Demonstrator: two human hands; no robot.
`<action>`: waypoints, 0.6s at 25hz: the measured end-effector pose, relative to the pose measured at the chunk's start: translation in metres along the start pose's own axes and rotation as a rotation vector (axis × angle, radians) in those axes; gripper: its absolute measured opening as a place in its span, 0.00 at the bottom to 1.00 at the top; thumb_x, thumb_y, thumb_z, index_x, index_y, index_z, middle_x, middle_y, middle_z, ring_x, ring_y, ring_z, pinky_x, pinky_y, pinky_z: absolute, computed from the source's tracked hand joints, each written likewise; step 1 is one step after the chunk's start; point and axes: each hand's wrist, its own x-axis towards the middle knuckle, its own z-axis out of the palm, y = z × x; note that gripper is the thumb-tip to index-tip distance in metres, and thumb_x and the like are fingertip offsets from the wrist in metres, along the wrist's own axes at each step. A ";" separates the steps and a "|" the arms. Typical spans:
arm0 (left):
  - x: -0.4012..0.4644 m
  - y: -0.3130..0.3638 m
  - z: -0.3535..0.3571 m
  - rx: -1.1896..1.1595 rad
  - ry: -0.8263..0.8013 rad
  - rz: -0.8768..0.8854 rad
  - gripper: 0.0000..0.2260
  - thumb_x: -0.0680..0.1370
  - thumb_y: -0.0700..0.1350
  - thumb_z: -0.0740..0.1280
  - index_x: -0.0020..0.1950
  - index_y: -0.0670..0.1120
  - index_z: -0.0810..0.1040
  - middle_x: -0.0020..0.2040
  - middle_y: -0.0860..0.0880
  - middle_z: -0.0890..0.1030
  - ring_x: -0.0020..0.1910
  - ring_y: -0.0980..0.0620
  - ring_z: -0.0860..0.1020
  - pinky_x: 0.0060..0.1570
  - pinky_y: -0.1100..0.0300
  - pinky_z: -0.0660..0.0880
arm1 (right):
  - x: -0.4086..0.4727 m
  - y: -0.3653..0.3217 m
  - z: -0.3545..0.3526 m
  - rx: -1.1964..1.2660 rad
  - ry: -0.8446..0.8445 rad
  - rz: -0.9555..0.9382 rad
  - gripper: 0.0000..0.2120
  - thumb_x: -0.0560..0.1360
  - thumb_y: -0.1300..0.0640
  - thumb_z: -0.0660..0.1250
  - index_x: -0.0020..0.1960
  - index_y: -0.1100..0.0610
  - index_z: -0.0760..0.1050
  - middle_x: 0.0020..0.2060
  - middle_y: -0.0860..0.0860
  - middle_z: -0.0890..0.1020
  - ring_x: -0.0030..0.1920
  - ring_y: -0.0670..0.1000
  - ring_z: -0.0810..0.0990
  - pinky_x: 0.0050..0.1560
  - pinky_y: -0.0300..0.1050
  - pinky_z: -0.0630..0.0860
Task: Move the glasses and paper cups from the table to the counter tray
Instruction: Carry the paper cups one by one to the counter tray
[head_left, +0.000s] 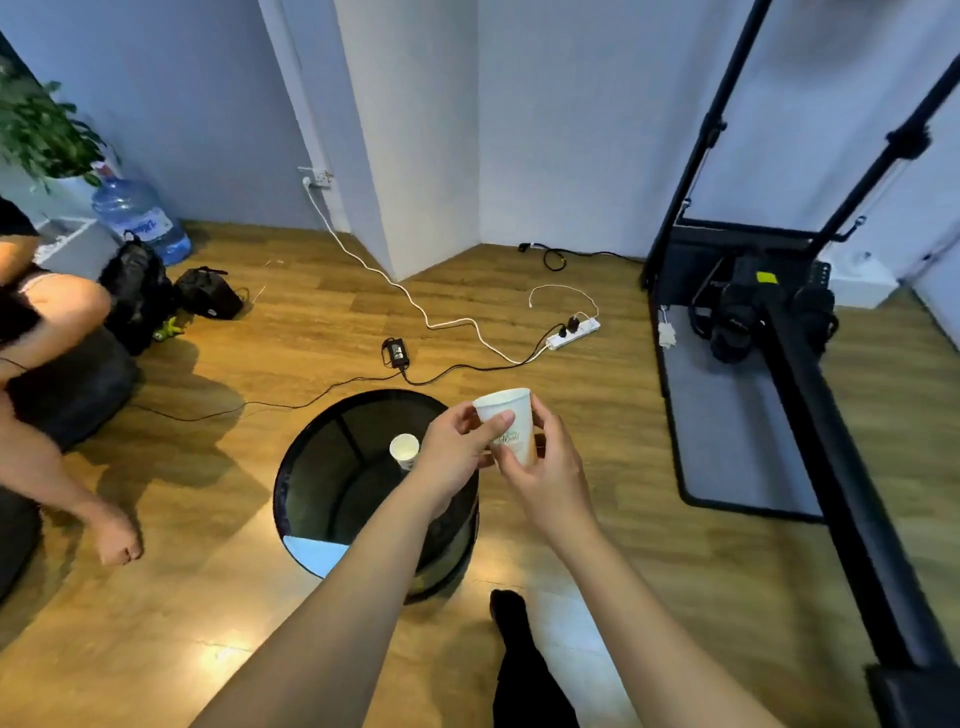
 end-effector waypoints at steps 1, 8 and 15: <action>-0.012 -0.004 0.011 -0.004 -0.044 -0.009 0.12 0.78 0.47 0.74 0.60 0.48 0.80 0.55 0.48 0.86 0.49 0.53 0.86 0.51 0.53 0.84 | -0.018 0.004 -0.011 -0.004 0.046 0.027 0.35 0.75 0.50 0.74 0.78 0.49 0.63 0.69 0.49 0.75 0.68 0.50 0.73 0.63 0.47 0.74; -0.098 -0.030 0.119 0.106 -0.320 -0.026 0.16 0.78 0.43 0.74 0.64 0.46 0.79 0.60 0.43 0.84 0.58 0.43 0.83 0.59 0.42 0.81 | -0.138 0.023 -0.118 0.036 0.310 0.175 0.34 0.75 0.48 0.73 0.77 0.47 0.65 0.64 0.49 0.79 0.62 0.50 0.78 0.59 0.51 0.80; -0.208 -0.082 0.274 0.197 -0.691 -0.005 0.12 0.78 0.43 0.73 0.62 0.46 0.80 0.55 0.46 0.86 0.52 0.49 0.85 0.44 0.56 0.83 | -0.295 0.055 -0.251 0.015 0.622 0.278 0.33 0.76 0.46 0.72 0.78 0.45 0.63 0.65 0.44 0.76 0.63 0.42 0.76 0.56 0.37 0.76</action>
